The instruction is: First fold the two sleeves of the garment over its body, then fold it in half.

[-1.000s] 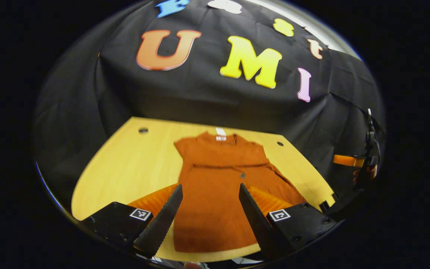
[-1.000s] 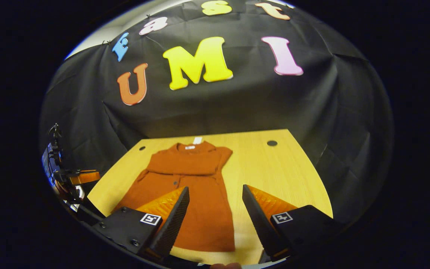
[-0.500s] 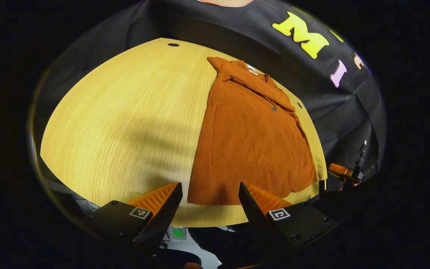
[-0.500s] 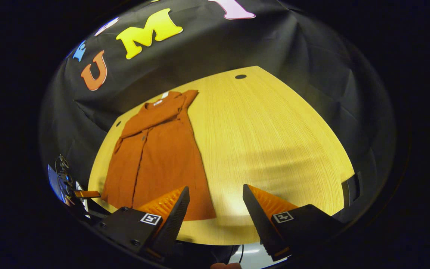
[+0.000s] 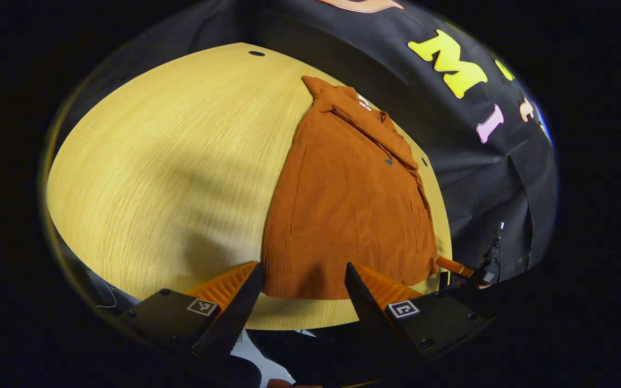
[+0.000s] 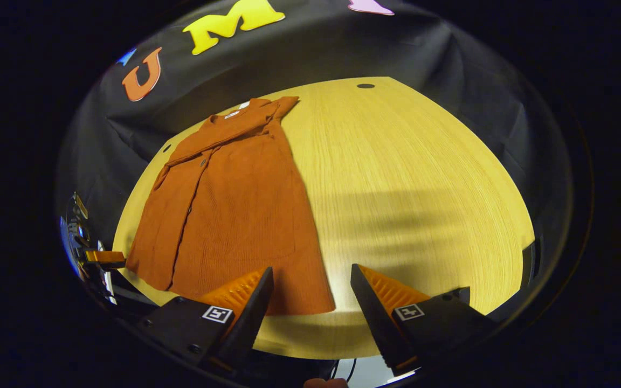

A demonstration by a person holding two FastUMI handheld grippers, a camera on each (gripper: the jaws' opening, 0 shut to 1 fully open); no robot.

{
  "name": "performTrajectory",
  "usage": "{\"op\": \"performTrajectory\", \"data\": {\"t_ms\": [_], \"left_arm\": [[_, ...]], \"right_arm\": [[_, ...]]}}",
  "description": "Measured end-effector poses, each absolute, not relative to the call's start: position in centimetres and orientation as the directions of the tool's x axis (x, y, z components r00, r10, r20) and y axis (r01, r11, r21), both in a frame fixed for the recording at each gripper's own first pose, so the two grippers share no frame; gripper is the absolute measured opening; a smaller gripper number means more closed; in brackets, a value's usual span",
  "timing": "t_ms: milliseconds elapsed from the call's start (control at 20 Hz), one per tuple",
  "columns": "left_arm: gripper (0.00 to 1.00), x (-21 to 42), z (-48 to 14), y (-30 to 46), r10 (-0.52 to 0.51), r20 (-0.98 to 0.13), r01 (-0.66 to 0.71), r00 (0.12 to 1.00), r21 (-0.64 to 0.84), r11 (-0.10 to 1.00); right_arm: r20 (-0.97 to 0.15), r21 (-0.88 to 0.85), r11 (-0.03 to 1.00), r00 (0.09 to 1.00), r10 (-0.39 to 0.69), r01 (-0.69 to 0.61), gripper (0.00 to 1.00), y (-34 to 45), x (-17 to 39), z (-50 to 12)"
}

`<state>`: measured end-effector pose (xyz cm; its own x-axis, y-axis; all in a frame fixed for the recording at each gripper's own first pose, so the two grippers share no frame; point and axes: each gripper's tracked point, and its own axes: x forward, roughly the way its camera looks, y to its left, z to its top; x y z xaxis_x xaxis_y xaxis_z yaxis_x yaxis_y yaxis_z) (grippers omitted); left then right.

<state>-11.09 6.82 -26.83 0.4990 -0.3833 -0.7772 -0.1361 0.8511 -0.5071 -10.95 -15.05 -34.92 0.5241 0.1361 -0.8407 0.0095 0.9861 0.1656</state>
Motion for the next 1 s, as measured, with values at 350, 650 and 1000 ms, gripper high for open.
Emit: {"op": "performTrajectory", "data": {"t_ms": [350, 650, 1000], "left_arm": [[0.69, -9.9, -27.8, 4.9, -0.376, -0.783, -0.158, 0.495, -0.507, 0.848], [0.08, -11.3, -27.7, 5.1, -0.380, -0.808, -0.118, 0.451, -0.476, 0.872], [0.04, -13.1, -19.1, 6.2, -0.503, -0.702, -0.017, 0.504, -0.591, 0.807]], "right_arm": [[-0.855, -0.015, 0.997, 0.518, 0.023, -0.070, 0.66, -14.1, -11.0, -35.6], [-0.877, 0.125, 0.992, 0.469, 0.105, 0.011, 0.01, -12.8, -11.9, -35.1], [-0.813, 0.309, 0.949, 0.537, 0.226, 0.068, 0.01, -12.3, -11.1, -25.8]]}}
